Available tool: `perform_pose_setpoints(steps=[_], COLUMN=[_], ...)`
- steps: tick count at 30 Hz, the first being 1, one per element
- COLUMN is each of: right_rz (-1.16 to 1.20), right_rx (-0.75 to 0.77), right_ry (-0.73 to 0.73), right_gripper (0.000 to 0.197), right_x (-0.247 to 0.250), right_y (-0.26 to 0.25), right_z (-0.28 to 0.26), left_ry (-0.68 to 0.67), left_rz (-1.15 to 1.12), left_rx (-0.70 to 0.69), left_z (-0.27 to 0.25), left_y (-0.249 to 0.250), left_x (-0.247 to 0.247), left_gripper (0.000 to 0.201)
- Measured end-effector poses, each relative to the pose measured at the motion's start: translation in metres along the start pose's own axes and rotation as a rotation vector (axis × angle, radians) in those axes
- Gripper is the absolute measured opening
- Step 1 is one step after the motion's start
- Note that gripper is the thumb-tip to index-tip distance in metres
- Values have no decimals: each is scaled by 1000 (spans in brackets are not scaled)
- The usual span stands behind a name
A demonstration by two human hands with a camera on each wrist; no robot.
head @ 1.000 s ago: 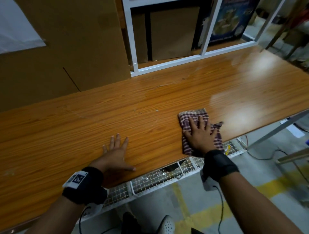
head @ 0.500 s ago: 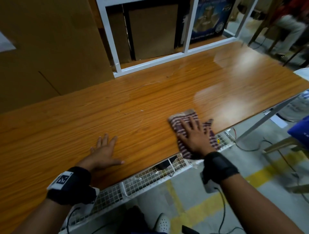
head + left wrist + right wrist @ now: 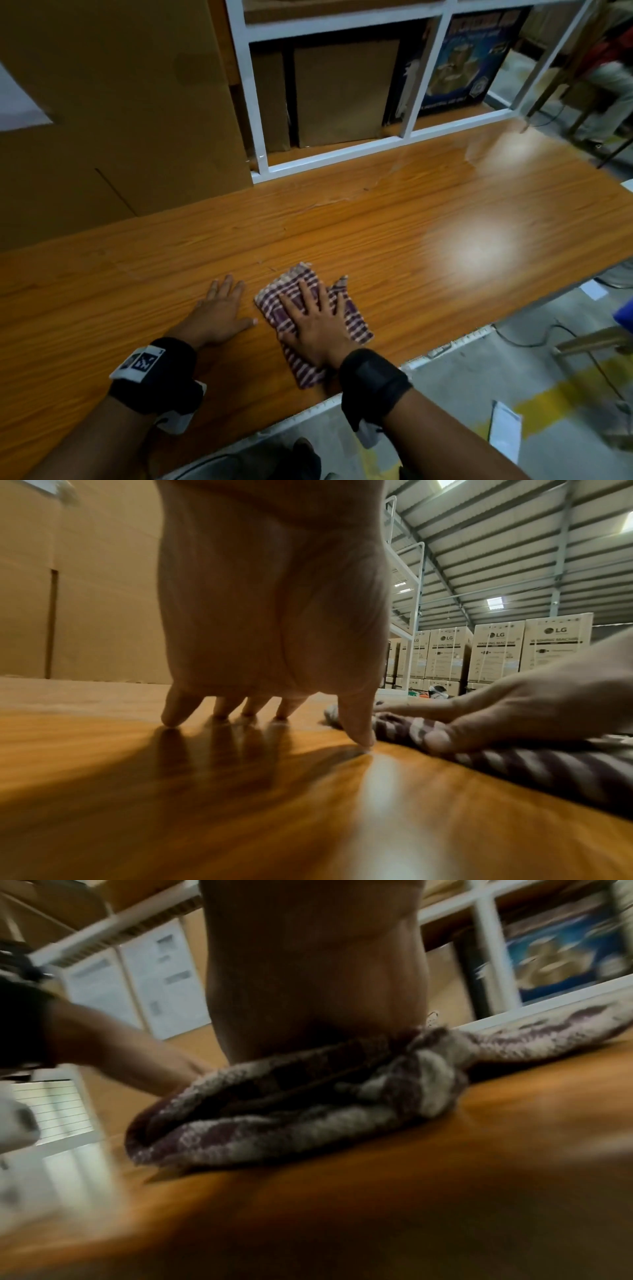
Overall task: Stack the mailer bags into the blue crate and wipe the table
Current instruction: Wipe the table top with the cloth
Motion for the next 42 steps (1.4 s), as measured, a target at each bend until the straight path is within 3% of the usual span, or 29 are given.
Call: perform_pose_setpoints(steps=[3, 8, 10, 13, 17, 19, 22, 27, 31, 33, 38, 42], right_rz=[10, 139, 164, 134, -17, -70, -73, 97, 181, 158, 19, -31], right_rx=[5, -346, -453, -424, -106, -9, 9, -327, -448, -411, -111, 52], right_ry=[16, 54, 46, -9, -57, -75, -39, 37, -17, -6, -12, 98], right_gripper=[74, 75, 75, 75, 76, 76, 78, 78, 77, 75, 71, 72], right_x=[15, 53, 65, 72, 58, 49, 61, 106, 122, 124, 114, 127], right_y=[32, 151, 176, 145, 33, 3, 19, 120, 117, 81, -16, -2], right_z=[20, 56, 68, 90, 105, 108, 127, 171, 203, 220, 246, 249], left_ry=[10, 7, -10, -28, 33, 52, 84, 46, 39, 57, 97, 144], left_rz=[-3, -22, -25, -46, -87, -98, -108, -144, -158, -142, -91, -83], left_rx=[-2, -4, -22, -51, -70, -54, -11, -14, -62, -69, -64, -83], left_z=[8, 18, 27, 41, 59, 67, 77, 94, 110, 117, 128, 133], left_y=[-8, -25, -26, -26, -35, -47, -71, -85, -86, -86, -90, -94], left_x=[21, 42, 44, 48, 67, 76, 91, 101, 109, 112, 114, 118], left_gripper=[98, 108, 115, 117, 111, 110, 119, 143, 161, 168, 172, 169])
Point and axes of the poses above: each hand's wrist, its own z-axis towards the middle knuckle, its own x-axis out of the back of the hand, y = z × x, the point moved 10 cm from there along z, towards the middle knuckle, and after that the axes turned 9 degrees about -x, right-handed, at the moved point
